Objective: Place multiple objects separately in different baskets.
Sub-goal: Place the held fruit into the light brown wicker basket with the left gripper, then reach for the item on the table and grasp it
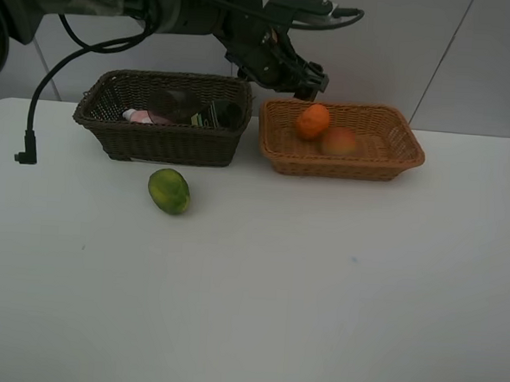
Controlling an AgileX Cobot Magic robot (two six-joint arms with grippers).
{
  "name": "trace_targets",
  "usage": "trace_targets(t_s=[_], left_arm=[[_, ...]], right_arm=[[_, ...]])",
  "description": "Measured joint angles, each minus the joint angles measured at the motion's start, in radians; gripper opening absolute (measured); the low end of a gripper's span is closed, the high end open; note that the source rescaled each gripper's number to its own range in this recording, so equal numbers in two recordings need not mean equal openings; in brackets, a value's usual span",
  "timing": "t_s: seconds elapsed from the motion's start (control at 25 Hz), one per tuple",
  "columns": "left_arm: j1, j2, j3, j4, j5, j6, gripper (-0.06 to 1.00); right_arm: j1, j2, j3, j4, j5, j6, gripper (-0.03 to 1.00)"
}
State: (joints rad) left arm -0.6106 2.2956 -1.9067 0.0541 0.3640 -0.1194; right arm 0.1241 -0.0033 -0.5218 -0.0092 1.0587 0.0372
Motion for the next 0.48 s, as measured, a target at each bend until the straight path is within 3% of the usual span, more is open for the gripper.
trace_targets(t_s=[0.12,0.36,0.48], left_arm=[[0.000,-0.014,0.000,0.000,0.062,0.000,1.00],[0.000,-0.114,0.002,0.002,0.313,0.000,1.00],[0.002,-0.187,0.069,0.011,0.366,-0.018,1.00]], right_arm=[[0.000,0.000,0.000,0.000,0.000,0.000,0.97],[0.000,0.000,0.000,0.000,0.000,0.000,0.97],[0.000,0.000,0.000,0.000,0.000,0.000,0.97]])
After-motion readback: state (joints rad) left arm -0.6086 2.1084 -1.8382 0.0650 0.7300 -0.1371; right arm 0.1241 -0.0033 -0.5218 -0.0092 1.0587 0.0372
